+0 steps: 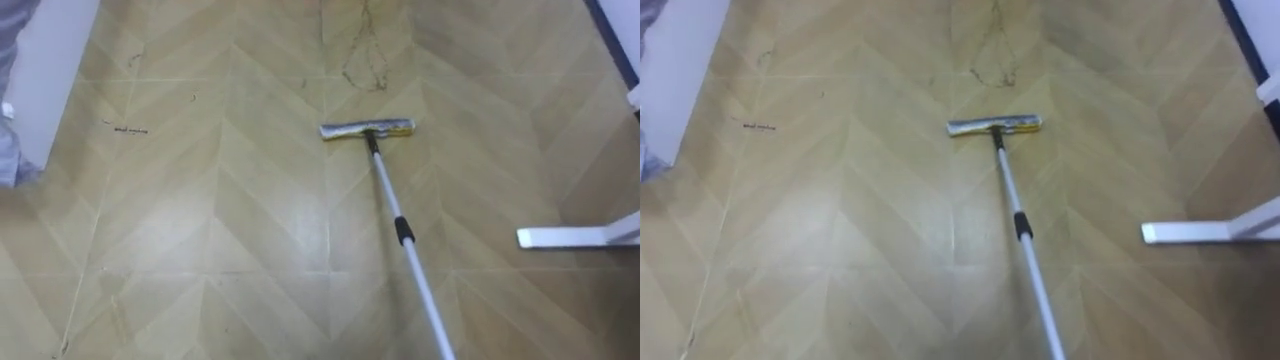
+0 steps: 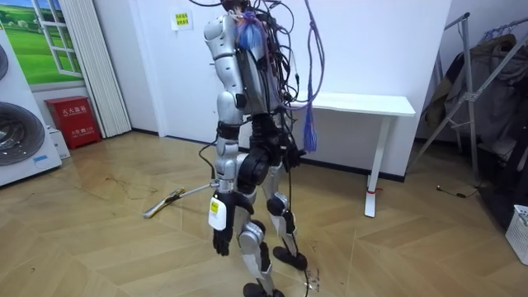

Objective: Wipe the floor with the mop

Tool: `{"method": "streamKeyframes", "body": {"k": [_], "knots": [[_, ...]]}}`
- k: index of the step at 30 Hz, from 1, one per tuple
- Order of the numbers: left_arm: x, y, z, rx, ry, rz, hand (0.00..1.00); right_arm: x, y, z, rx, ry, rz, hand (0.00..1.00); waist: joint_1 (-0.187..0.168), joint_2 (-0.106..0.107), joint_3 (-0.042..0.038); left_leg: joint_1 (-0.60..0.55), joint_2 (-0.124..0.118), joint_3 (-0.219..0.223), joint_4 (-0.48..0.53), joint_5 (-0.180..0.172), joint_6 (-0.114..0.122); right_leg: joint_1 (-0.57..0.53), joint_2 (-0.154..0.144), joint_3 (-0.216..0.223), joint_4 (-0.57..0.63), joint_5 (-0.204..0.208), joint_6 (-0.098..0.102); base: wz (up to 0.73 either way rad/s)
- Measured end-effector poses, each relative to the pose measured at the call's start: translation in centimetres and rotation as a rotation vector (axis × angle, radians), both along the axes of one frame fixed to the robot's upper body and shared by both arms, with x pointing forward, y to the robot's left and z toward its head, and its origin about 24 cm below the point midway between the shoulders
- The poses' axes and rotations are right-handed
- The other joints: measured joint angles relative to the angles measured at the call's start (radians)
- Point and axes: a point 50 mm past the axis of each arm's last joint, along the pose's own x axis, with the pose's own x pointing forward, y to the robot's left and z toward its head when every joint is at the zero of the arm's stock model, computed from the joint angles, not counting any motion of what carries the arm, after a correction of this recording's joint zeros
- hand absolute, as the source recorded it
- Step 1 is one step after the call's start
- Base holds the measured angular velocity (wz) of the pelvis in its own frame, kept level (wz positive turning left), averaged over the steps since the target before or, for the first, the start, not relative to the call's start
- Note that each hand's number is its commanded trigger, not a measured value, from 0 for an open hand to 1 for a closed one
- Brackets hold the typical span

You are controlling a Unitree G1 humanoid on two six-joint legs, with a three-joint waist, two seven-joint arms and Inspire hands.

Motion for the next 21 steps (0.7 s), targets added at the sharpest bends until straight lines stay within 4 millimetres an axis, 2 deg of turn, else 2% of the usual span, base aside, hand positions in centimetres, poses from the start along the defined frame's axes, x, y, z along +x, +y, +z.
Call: {"method": "streamKeyframes", "body": {"k": [2, 3, 4, 5, 6, 7, 8, 9, 10, 11, 12, 13, 14, 15, 16, 17, 18, 19, 20, 21], "knots": [[0.2, 0.0, 0.0, -0.006, -0.011, 0.003, 0.0, 0.0, -0.2, 0.0, -0.006, -0.011, -0.034, 1.0, 0.014, 0.008, 0.0091, -0.051, -0.012, -0.016, 0.052, -0.004, 0.007, -0.078, -0.021, -0.001, 0.115, -0.01, 0.004, 0.11], [0.3, -0.1, 0.0, -0.007, -0.017, 0.004, 0.0, 0.0, -0.3, 0.1, -0.009, -0.018, -0.053, 1.0, 0.012, 0.013, 0.0134, -0.084, -0.021, -0.035, 0.098, -0.01, 0.015, -0.141, -0.042, 0.008, 0.215, -0.025, 0.008, 0.45], [0.5, 0.1, 0.0, -0.001, -0.021, 0.001, 0.0, -0.2, -0.2, 0.0, -0.012, -0.019, -0.071, 1.0, 0.011, 0.01, 0.0142, -0.125, -0.04, -0.049, 0.157, -0.021, 0.027, -0.186, -0.048, 0.042, 0.245, -0.071, 0.005, 0.41], [0.6, 0.2, 0.1, 0.007, -0.027, 0.003, 0.0, -0.1, -0.1, 0.0, -0.012, -0.023, -0.08, 1.0, 0.016, 0.003, 0.0147, -0.156, -0.053, -0.055, 0.196, -0.03, 0.024, -0.216, -0.045, 0.064, 0.236, -0.092, -0.002, 0.16], [0.8, 0.1, 0.1, 0.011, -0.035, 0.014, 0.0, 0.6, -0.4, 0.1, -0.022, -0.042, -0.083, 1.0, 0.037, 0.012, 0.0138, -0.227, -0.057, -0.06, 0.304, -0.065, 0.009, -0.268, -0.039, 0.058, 0.272, -0.126, -0.018, -0.09], [0.9, -0.2, 0.0, 0.007, -0.038, 0.04, 0.0, 1.5, -0.8, 0.3, -0.046, -0.057, -0.08, 1.0, 0.039, 0.031, 0.0173, -0.295, -0.05, -0.059, 0.407, -0.09, -0.004, -0.317, -0.052, 0.032, 0.356, -0.144, -0.036, -0.07], [0.8, -0.2, 0.0, 0.008, -0.036, 0.049, 0.0, 2.0, -0.8, 0.3, -0.049, -0.065, -0.08, 1.0, 0.037, 0.031, 0.0174, -0.321, -0.051, -0.056, 0.449, -0.091, -0.005, -0.336, -0.054, 0.024, 0.391, -0.159, -0.042, 0.08], [1.0, -0.2, 0.0, 0.005, -0.044, 0.071, 0.0, 3.2, -0.9, 0.5, -0.05, -0.084, -0.08, 1.0, 0.039, 0.029, 0.0188, -0.369, -0.052, -0.051, 0.535, -0.091, -0.005, -0.356, -0.057, 0.023, 0.441, -0.201, -0.046, 0.22], [1.2, -0.1, 0.1, 0.005, -0.058, 0.097, 0.0, 4.2, -1.1, 0.7, -0.053, -0.097, -0.091, 1.0, 0.044, 0.031, 0.0166, -0.412, -0.047, -0.051, 0.619, -0.09, -0.006, -0.381, -0.056, 0.023, 0.502, -0.243, -0.057, 0.25], [1.2, 0.0, 0.1, 0.007, -0.063, 0.109, 0.0, 4.8, -1.2, 0.8, -0.056, -0.105, -0.094, 1.0, 0.051, 0.03, 0.0166, -0.44, -0.041, -0.051, 0.664, -0.087, -0.009, -0.392, -0.051, 0.023, 0.532, -0.26, -0.059, 0.13], [1.3, 0.0, 0.1, 0.005, -0.071, 0.116, 0.0, 5.8, -1.8, 1.2, -0.067, -0.126, -0.099, 1.0, 0.075, 0.024, 0.0165, -0.49, -0.026, -0.046, 0.758, -0.063, -0.025, -0.414, -0.045, 0.024, 0.588, -0.294, -0.06, 0.0], [1.2, 0.2, 0.1, 0.002, -0.07, 0.119, 0.0, 7.2, -2.4, 1.7, -0.079, -0.159, -0.11, 1.0, 0.093, 0.009, 0.0137, -0.542, -0.022, -0.044, 0.832, -0.016, -0.031, -0.437, -0.045, 0.026, 0.63, -0.313, -0.068, 0.0], [1.4, 0.2, 0.2, 0.002, -0.077, 0.116, 0.0, 8.0, -2.8, 2.0, -0.083, -0.18, -0.116, 1.0, 0.097, 0.009, 0.0118, -0.56, -0.018, -0.04, 0.859, 0.006, -0.03, -0.442, -0.044, 0.026, 0.645, -0.317, -0.071, 0.06], [1.3, 0.3, 0.2, 0.001, -0.075, 0.12, 0.0, 9.6, -3.4, 2.6, -0.084, -0.223, -0.122, 1.0, 0.109, -0.003, 0.0156, -0.582, -0.014, -0.03, 0.879, 0.027, -0.03, -0.446, -0.044, 0.029, 0.66, -0.323, -0.074, 0.13], [1.4, 0.3, 0.2, 0.0, -0.076, 0.119, 0.0, 10.3, -3.7, 2.9, -0.084, -0.245, -0.129, 1.0, 0.117, -0.01, 0.0201, -0.591, -0.014, -0.026, 0.869, 0.021, -0.029, -0.447, -0.042, 0.029, 0.661, -0.323, -0.075, 0.12], [1.5, 0.3, 0.2, -0.004, -0.083, 0.115, 0.0, 11.7, -4.1, 3.5, -0.083, -0.286, -0.141, 1.0, 0.133, -0.012, 0.02, -0.601, -0.014, -0.016, 0.81, 0.012, -0.023, -0.447, -0.035, 0.04, 0.659, -0.323, -0.075, 0.0], [1.4, 0.4, 0.2, -0.008, -0.083, 0.115, 0.0, 12.9, -4.3, 4.1, -0.072, -0.323, -0.141, 1.0, 0.146, -0.019, 0.0205, -0.599, -0.016, -0.002, 0.702, 0.011, -0.02, -0.447, -0.033, 0.048, 0.653, -0.324, -0.073, -0.05], [1.3, 0.5, 0.2, -0.01, -0.08, 0.118, 0.0, 13.7, -4.3, 4.4, -0.061, -0.352, -0.141, 1.0, 0.148, -0.021, 0.0204, -0.591, -0.018, 0.009, 0.578, 0.011, -0.019, -0.445, -0.032, 0.053, 0.638, -0.326, -0.068, -0.07], [1.3, 0.6, 0.3, -0.01, -0.079, 0.117, 0.0, 13.8, -4.3, 4.4, -0.051, -0.365, -0.148, 1.0, 0.148, -0.019, 0.0186, -0.584, -0.019, 0.01, 0.515, 0.011, -0.02, -0.443, -0.031, 0.056, 0.628, -0.328, -0.065, -0.1], [1.5, 0.8, 0.3, -0.015, -0.078, 0.113, 0.0, 13.9, -4.1, 4.4, -0.025, -0.379, -0.164, 1.0, 0.146, -0.017, 0.0143, -0.569, -0.018, 0.029, 0.459, 0.017, 0.005, -0.433, -0.034, 0.069, 0.607, -0.329, -0.047, -0.06]]}}
